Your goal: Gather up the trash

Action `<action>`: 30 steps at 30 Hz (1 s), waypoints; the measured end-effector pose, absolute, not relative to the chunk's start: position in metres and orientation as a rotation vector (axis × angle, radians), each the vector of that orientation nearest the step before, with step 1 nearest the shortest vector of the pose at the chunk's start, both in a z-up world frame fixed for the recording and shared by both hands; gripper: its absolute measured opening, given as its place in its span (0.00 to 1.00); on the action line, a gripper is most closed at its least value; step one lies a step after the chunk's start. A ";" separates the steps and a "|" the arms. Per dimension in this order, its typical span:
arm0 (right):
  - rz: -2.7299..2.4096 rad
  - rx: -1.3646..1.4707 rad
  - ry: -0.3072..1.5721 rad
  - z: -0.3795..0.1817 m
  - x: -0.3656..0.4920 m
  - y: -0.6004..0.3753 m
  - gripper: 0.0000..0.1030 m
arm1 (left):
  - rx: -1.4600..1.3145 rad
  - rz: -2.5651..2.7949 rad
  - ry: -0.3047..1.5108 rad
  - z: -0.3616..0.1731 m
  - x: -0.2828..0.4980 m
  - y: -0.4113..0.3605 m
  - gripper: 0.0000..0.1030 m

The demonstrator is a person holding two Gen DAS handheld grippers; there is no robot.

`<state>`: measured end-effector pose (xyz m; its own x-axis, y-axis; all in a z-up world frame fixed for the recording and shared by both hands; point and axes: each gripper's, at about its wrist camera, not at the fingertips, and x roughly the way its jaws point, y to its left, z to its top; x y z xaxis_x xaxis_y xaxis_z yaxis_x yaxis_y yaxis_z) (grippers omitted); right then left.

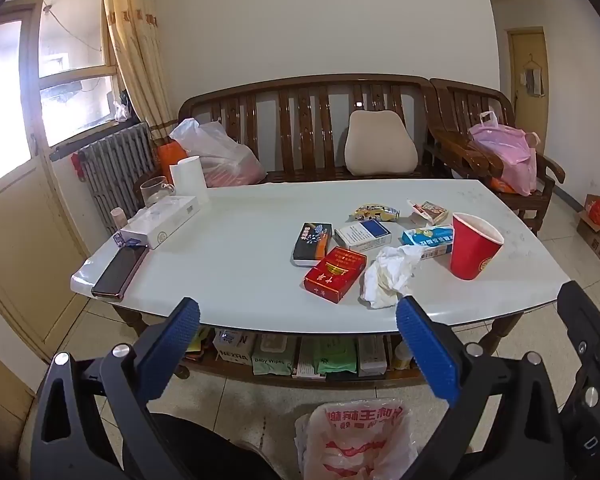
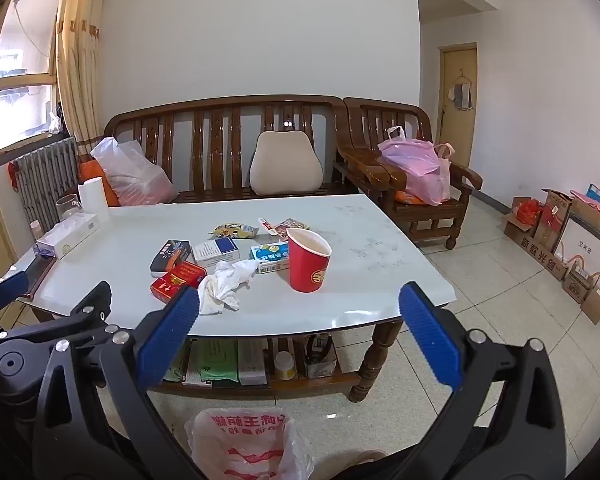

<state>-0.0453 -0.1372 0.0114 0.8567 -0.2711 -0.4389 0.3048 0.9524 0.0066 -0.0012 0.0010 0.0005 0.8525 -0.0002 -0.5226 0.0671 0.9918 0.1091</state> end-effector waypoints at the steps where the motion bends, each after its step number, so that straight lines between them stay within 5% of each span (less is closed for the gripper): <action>1: -0.301 0.078 0.452 0.011 -0.045 -0.137 0.95 | 0.126 -0.033 0.550 0.001 -0.002 0.002 0.94; 30: -0.293 0.055 0.474 0.015 -0.039 -0.129 0.95 | 0.095 -0.038 0.609 -0.003 0.008 0.005 0.94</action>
